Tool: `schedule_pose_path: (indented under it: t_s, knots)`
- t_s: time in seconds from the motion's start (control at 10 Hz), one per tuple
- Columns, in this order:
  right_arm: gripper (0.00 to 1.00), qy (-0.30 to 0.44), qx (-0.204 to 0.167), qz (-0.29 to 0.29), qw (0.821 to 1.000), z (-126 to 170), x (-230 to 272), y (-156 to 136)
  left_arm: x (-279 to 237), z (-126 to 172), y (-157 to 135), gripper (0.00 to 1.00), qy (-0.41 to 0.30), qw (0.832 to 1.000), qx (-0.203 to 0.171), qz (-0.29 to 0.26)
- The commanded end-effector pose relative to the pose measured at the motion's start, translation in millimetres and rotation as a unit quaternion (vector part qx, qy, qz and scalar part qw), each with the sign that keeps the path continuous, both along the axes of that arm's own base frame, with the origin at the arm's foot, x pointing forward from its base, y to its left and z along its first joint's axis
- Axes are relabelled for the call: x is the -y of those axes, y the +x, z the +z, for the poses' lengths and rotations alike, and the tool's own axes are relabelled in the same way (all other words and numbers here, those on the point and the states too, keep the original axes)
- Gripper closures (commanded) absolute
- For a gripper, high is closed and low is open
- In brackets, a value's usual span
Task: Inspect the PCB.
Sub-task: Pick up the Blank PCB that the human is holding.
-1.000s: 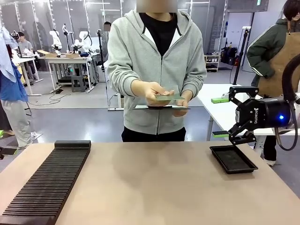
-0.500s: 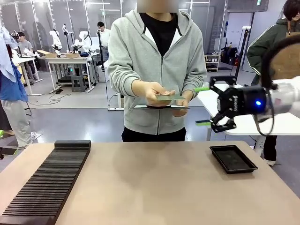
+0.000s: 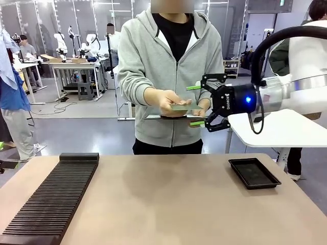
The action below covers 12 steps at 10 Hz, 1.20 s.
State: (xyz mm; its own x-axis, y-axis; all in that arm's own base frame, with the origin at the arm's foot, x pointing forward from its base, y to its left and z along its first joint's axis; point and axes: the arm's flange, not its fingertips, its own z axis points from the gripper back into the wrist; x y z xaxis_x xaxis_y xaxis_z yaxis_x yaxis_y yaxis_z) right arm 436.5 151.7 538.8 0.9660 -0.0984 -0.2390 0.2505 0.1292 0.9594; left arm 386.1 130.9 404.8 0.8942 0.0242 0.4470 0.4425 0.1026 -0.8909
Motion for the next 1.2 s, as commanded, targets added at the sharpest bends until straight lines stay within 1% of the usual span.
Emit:
schedule_pose_path:
  t_s: [0.0,0.1,0.2,0.3,0.4,0.5,0.6,0.7,0.8,0.9,1.1]
  knots:
    - [0.00,0.012,-0.008,-0.012,1.000,0.4,-4.6,8.8,-0.6,0.6,-0.9,0.00,0.000,1.000,0.001,0.001]
    - [0.00,0.022,0.003,-0.006,1.000,-0.9,-3.8,12.5,-0.6,0.6,-0.9,0.00,0.000,1.000,0.001,0.001]
    - [0.00,0.033,-0.005,-0.003,0.999,-3.2,-3.5,14.8,-0.6,0.6,-0.9,0.00,0.000,1.000,0.001,0.001]
    - [0.00,0.031,-0.004,-0.006,0.999,-4.7,-1.9,15.7,-0.6,0.6,-0.9,0.00,0.000,1.000,0.001,0.001]
    - [0.00,0.039,-0.012,-0.010,0.999,-4.6,1.0,16.4,-0.6,0.6,-0.9,0.00,0.000,1.000,0.001,0.001]
    - [0.00,0.045,-0.013,-0.004,0.999,-4.5,2.6,13.2,-0.6,0.6,-0.9,0.00,0.000,1.000,0.001,0.001]
    - [0.24,0.048,-0.015,0.000,0.999,-6.9,4.3,10.1,-0.6,0.6,-0.9,0.00,0.000,1.000,0.001,0.001]
    - [0.57,0.049,-0.020,-0.001,0.999,-8.9,6.2,9.4,-0.6,0.6,-0.9,0.00,0.000,1.000,0.001,0.001]
    - [0.83,0.055,-0.026,-0.002,0.998,-9.7,7.5,10.7,-0.6,0.6,-0.9,0.00,0.000,1.000,0.001,0.001]
    - [1.00,0.062,-0.018,0.015,0.998,-9.5,6.8,4.8,-0.6,0.6,-0.9,0.00,0.000,1.000,0.001,0.001]
    - [1.00,0.064,-0.009,0.044,0.997,-18.9,12.6,-3.7,-0.6,0.6,-0.9,0.00,0.000,1.000,0.001,0.001]
